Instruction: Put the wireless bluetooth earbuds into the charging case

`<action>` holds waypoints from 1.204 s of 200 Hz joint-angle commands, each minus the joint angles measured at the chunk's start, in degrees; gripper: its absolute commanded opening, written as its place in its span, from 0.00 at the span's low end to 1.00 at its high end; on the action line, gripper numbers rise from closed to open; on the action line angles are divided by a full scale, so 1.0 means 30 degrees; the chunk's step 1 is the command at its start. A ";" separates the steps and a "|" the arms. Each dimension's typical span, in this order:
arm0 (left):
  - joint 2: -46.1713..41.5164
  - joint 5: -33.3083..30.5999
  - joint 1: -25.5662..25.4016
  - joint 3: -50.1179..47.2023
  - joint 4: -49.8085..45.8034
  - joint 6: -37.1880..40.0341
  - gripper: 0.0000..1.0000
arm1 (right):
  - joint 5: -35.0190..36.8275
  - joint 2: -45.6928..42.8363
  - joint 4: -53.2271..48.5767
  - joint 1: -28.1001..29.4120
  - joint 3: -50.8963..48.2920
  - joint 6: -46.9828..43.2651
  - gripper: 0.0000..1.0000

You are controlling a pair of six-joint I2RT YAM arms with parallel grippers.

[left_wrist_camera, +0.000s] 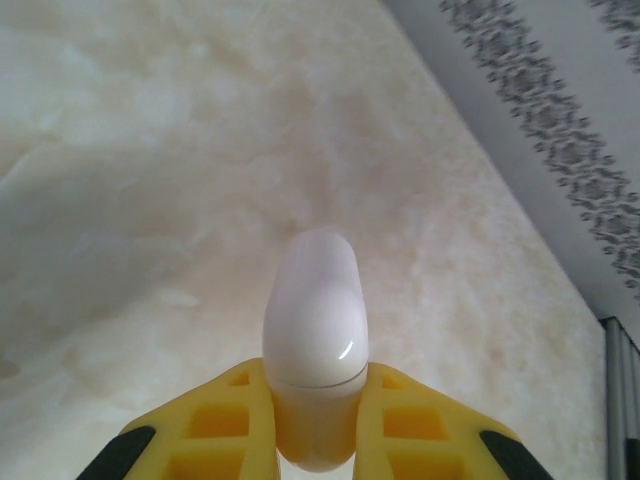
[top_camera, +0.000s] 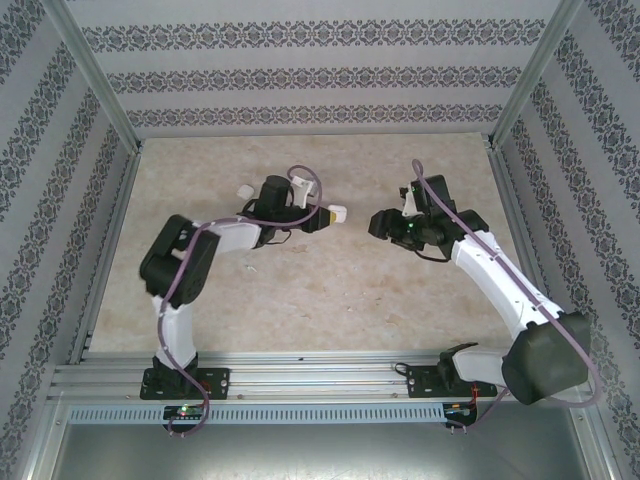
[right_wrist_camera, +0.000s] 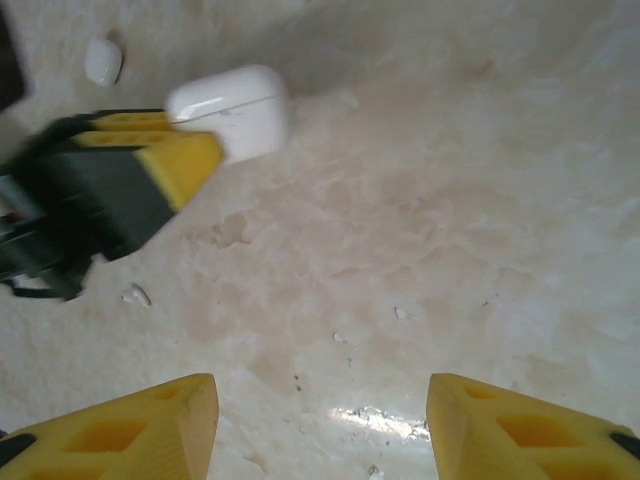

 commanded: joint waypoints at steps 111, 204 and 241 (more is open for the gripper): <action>0.3188 -0.2630 -0.0028 0.5825 -0.7007 0.4676 0.54 | -0.1993 0.3144 0.1093 -0.1540 0.0966 -0.0911 0.55; -0.0029 -0.5737 0.2515 0.6786 -1.1787 0.6580 0.66 | -0.0726 0.3193 0.0894 0.0232 0.1685 -0.0257 0.54; 0.0818 -0.6686 0.5367 0.9149 -1.5259 0.5025 0.64 | -0.0469 0.4269 0.1193 0.1548 0.2470 0.0288 0.54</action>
